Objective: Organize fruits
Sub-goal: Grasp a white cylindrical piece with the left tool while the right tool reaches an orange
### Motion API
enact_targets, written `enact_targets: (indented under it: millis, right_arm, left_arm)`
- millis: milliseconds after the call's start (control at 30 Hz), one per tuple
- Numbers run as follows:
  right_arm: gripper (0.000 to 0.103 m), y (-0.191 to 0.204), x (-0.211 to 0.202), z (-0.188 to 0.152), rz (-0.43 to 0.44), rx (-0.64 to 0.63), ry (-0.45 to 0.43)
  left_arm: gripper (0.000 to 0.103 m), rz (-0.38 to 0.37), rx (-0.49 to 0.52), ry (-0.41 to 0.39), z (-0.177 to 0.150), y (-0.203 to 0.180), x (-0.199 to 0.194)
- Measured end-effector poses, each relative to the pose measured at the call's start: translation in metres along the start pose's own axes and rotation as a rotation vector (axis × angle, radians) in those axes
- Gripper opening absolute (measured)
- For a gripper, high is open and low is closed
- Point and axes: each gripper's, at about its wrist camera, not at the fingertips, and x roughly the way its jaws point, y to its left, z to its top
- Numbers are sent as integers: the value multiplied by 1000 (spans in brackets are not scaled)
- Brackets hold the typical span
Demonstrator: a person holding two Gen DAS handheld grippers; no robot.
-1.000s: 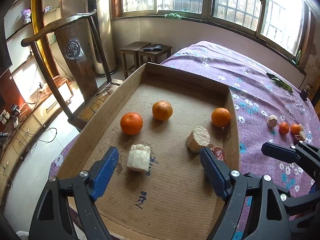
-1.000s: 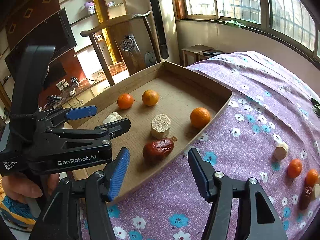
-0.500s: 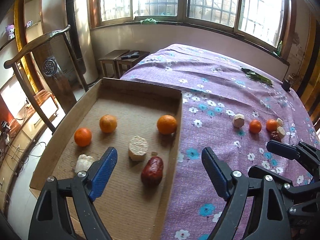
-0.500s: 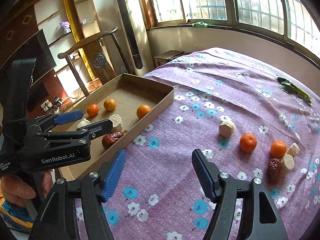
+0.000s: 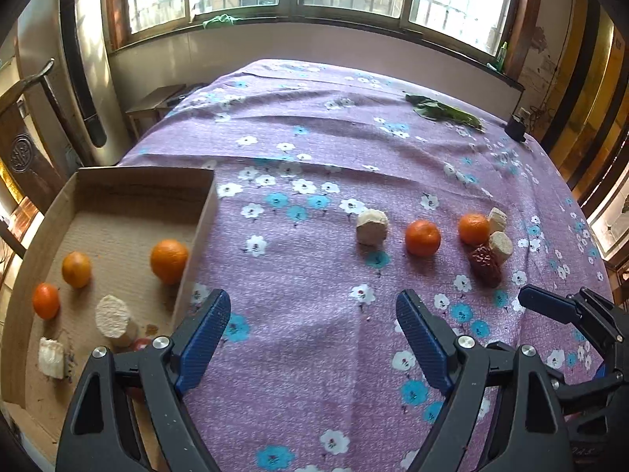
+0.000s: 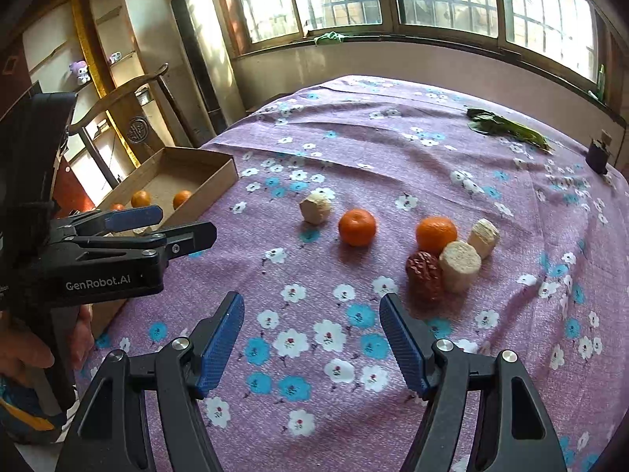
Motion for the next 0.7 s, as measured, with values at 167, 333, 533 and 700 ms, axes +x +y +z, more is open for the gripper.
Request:
enact_targets:
  millis: [167, 333, 533, 700]
  right_arm:
    - [76, -14, -4, -4, 9, 13, -5]
    - [76, -24, -3, -4, 25, 19, -3]
    - [76, -31, 2, -4, 44, 27, 8]
    - [76, -37, 10, -3, 50, 29, 24]
  left_arm:
    - [86, 31, 41, 32, 17, -22, 33]
    - [86, 63, 59, 60, 32, -30, 64]
    - [86, 63, 62, 102, 39, -32, 92]
    - [60, 53, 50, 81, 42, -30, 99]
